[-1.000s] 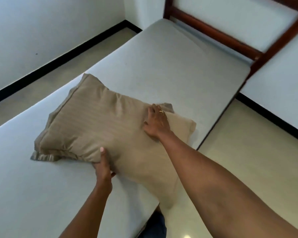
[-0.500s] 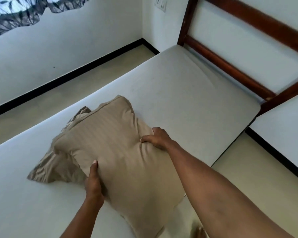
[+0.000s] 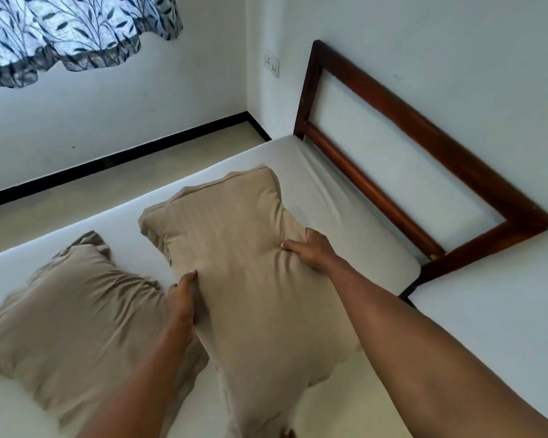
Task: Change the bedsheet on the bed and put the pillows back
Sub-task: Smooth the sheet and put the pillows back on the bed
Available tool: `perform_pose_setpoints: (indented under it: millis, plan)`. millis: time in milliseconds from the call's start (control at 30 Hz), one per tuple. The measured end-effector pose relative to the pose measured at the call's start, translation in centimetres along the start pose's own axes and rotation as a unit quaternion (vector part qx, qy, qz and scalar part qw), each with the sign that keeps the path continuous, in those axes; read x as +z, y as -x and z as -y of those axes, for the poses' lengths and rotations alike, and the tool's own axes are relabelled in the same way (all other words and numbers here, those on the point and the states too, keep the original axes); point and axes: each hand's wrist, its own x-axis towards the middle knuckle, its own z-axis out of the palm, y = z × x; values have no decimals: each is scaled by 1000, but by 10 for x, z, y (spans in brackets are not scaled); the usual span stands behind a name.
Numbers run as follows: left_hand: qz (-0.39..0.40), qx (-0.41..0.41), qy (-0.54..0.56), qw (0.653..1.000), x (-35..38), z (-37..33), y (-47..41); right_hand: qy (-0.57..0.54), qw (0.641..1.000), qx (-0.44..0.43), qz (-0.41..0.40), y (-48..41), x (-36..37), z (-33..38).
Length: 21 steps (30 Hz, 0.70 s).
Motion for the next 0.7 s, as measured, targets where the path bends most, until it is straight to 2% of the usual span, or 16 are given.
perform_pose_setpoints:
  millis: [200, 300, 433, 700]
  plan:
    - [83, -68, -5, 994, 118, -5, -25, 54, 997, -18, -58, -67, -94, -22]
    - [102, -68, 13, 992, 182, -19, -35, 91, 991, -29, -98, -110, -137, -32]
    - [113, -74, 31, 990, 274, -43, -57, 85, 988, -58, -116, -182, -197, -37]
    - [38, -43, 34, 998, 463, -55, -159, 99, 986, -79, -110, -370, -277, -68]
